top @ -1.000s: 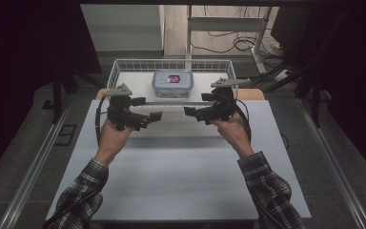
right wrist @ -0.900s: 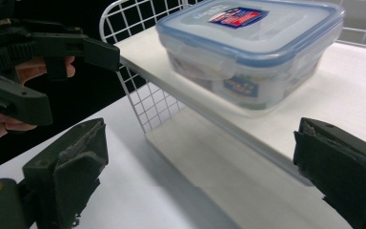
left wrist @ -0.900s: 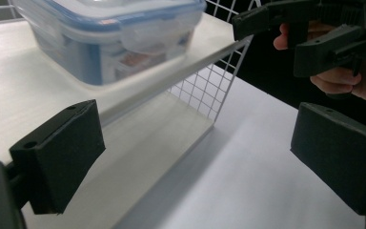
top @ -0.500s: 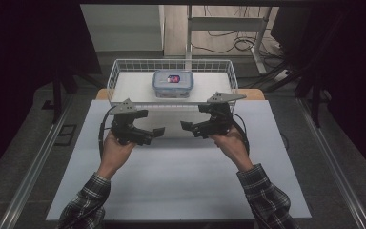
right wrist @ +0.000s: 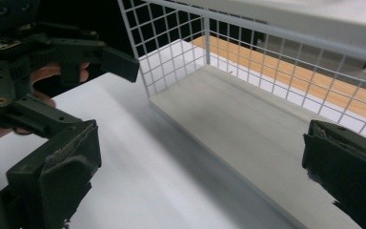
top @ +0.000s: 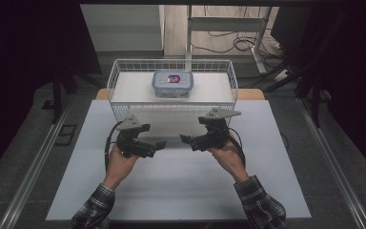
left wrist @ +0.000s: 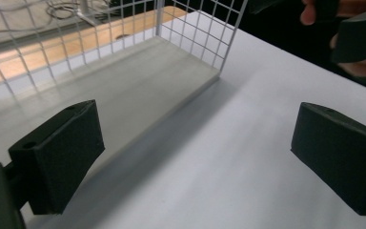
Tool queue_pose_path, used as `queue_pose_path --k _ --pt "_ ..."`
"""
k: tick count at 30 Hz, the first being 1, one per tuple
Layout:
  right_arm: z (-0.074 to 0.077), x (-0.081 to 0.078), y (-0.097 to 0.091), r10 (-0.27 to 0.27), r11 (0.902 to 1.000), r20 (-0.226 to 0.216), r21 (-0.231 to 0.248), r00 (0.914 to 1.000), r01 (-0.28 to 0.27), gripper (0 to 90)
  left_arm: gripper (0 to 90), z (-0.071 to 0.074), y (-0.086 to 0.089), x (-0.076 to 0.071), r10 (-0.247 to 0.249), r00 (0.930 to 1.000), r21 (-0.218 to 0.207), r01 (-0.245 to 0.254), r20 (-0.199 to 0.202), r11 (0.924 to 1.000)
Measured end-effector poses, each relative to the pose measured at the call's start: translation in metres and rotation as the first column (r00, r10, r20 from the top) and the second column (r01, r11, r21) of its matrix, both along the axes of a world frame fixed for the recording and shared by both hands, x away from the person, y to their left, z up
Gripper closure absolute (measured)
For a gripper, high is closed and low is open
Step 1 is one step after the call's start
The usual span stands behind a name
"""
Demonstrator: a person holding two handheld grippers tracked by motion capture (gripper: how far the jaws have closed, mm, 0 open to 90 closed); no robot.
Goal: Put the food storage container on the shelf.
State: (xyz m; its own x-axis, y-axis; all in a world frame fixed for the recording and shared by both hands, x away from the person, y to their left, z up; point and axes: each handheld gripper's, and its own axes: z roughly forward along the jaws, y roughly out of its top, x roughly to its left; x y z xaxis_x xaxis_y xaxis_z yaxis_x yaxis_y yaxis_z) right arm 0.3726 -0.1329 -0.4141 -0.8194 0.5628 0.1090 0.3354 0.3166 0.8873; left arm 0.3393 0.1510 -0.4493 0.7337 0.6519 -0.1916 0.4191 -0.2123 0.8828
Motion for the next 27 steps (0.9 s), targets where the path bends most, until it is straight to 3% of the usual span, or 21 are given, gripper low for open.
queue_pose_path --k 13,27 --pt "-0.008 -0.024 -0.005 0.023 0.9983 0.039 -0.055 0.9990 -0.020 0.0 1.6 -0.007 0.007 -0.019 0.003 1.0000 0.003 -0.003 -0.002 1.0000" --pt "-0.022 -0.039 -0.015 0.000 0.9976 0.028 -0.069 0.9996 0.002 0.0 0.7 -0.017 0.012 -0.046 0.035 0.9991 0.041 -0.036 0.026 0.9985"
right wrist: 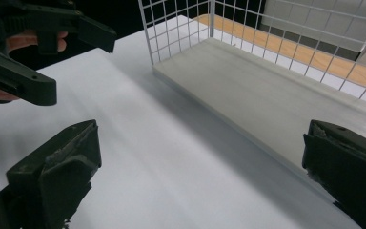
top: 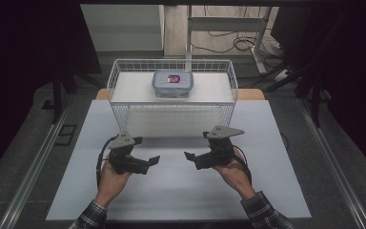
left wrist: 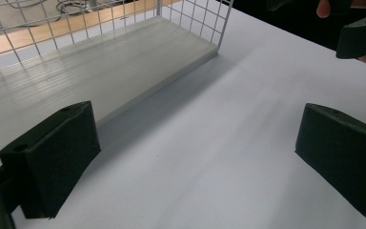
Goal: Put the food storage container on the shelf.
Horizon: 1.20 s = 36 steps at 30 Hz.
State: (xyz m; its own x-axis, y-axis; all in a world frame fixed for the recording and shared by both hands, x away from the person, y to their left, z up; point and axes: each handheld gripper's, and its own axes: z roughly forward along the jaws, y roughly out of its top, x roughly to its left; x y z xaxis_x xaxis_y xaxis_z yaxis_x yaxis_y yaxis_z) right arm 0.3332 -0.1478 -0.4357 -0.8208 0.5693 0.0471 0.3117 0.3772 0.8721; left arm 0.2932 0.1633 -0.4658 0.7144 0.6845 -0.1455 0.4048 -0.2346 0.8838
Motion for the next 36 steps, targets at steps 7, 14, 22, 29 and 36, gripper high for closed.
queue_pose_path --k 7,14,22,29,36 --pt "-0.007 -0.009 -0.004 -0.011 0.9997 0.005 -0.023 0.9999 0.011 0.0 0.6 -0.006 0.001 -0.011 0.014 0.9999 0.028 -0.014 0.003 0.9995" --pt "-0.012 -0.016 -0.011 -0.021 0.9992 0.004 -0.034 0.9998 0.021 0.0 0.6 -0.016 0.007 -0.020 0.030 0.9995 0.047 -0.030 -0.009 0.9984" --pt "-0.018 -0.024 -0.020 -0.037 0.9988 -0.007 -0.032 0.9993 0.036 0.0 0.6 -0.025 0.018 -0.032 0.063 0.9980 0.079 -0.063 -0.006 0.9949" --pt "-0.023 -0.029 -0.031 -0.054 0.9983 -0.029 -0.023 0.9981 0.054 0.0 0.2 -0.032 0.029 -0.043 0.084 0.9963 0.083 -0.082 -0.018 0.9931" --pt "-0.027 -0.037 -0.044 -0.073 0.9967 -0.021 -0.039 0.9971 0.072 0.0 0.0 -0.039 0.037 -0.054 0.100 0.9946 0.114 -0.096 -0.029 0.9889"
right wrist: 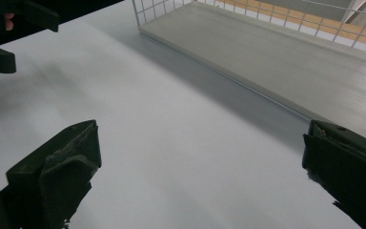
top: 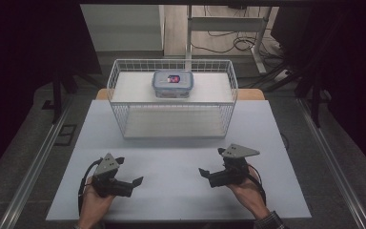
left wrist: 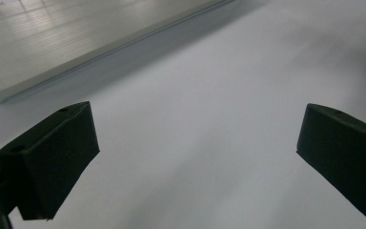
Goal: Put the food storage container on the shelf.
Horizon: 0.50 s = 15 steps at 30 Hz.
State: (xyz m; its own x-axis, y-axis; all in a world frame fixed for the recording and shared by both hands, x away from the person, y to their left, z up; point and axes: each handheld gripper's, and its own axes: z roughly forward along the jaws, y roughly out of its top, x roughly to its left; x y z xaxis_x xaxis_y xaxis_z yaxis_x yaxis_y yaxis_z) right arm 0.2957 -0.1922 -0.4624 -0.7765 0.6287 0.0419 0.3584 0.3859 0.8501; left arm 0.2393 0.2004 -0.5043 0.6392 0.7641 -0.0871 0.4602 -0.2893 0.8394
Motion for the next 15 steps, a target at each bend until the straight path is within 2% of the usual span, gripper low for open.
queue_pose_path --k 3,15 --pt "-0.002 -0.005 -0.008 -0.015 0.9998 0.008 -0.012 0.9999 0.015 0.0 0.0 -0.001 0.003 -0.004 0.007 1.0000 0.004 -0.007 -0.004 1.0000" --pt "-0.006 -0.015 -0.027 -0.051 0.9986 0.018 -0.012 0.9985 0.051 0.0 0.0 -0.006 0.019 -0.019 0.040 0.9992 0.009 -0.039 -0.008 0.9992"
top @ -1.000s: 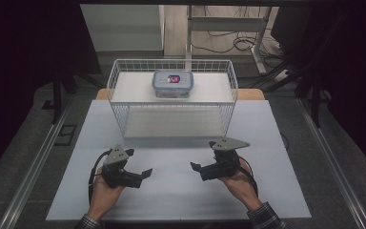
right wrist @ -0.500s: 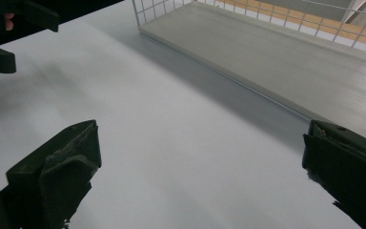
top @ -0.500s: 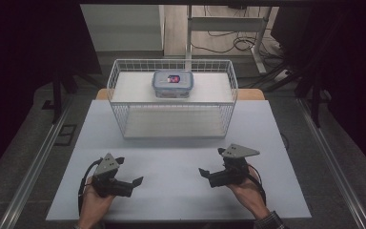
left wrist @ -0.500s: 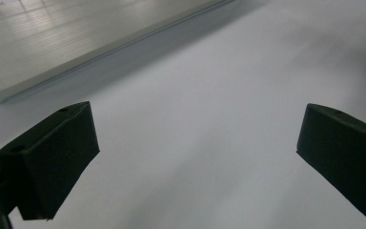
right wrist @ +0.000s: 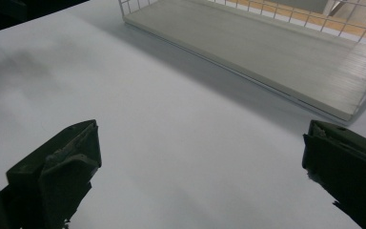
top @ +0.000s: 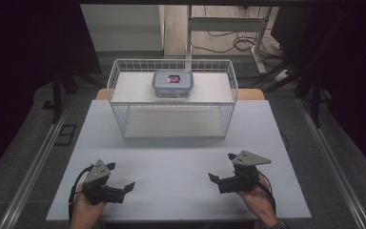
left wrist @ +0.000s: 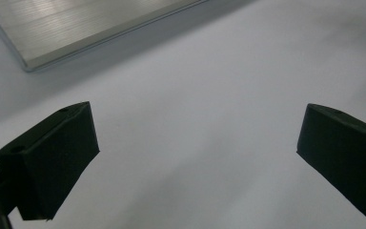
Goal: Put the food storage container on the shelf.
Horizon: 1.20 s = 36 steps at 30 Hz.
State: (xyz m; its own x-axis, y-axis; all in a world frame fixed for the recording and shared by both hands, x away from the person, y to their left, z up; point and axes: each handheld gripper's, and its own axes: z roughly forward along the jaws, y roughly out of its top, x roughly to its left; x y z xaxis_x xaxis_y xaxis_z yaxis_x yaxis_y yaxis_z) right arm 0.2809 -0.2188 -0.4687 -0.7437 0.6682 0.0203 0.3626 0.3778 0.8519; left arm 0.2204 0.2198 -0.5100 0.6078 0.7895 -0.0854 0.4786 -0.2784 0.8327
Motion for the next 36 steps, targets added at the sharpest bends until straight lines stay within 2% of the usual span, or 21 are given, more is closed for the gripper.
queue_pose_path --k 7,11,18,28,36 --pt "-0.003 -0.006 -0.010 -0.020 0.9997 0.002 -0.011 0.9998 0.020 0.0 0.0 -0.002 0.009 -0.009 0.014 0.9999 0.006 -0.014 -0.003 0.9999" --pt "-0.006 -0.009 -0.015 -0.029 0.9994 0.002 -0.017 0.9996 0.029 0.0 0.0 -0.005 0.015 -0.012 0.022 0.9996 0.011 -0.021 -0.019 0.9997" --pt "-0.012 -0.014 -0.029 -0.071 0.9966 0.006 -0.041 0.9975 0.071 0.0 0.0 -0.009 0.029 -0.021 0.055 0.9982 0.030 -0.054 -0.023 0.9981" --pt "-0.019 -0.020 -0.044 -0.111 0.9921 -0.008 -0.060 0.9938 0.110 0.0 0.2 -0.016 0.038 -0.029 0.076 0.9969 0.087 -0.074 -0.020 0.9934" --pt "-0.031 -0.024 -0.052 -0.131 0.9865 -0.029 -0.103 0.9909 0.127 0.0 0.0 -0.023 0.040 -0.031 0.087 0.9958 0.143 -0.081 -0.030 0.9863"
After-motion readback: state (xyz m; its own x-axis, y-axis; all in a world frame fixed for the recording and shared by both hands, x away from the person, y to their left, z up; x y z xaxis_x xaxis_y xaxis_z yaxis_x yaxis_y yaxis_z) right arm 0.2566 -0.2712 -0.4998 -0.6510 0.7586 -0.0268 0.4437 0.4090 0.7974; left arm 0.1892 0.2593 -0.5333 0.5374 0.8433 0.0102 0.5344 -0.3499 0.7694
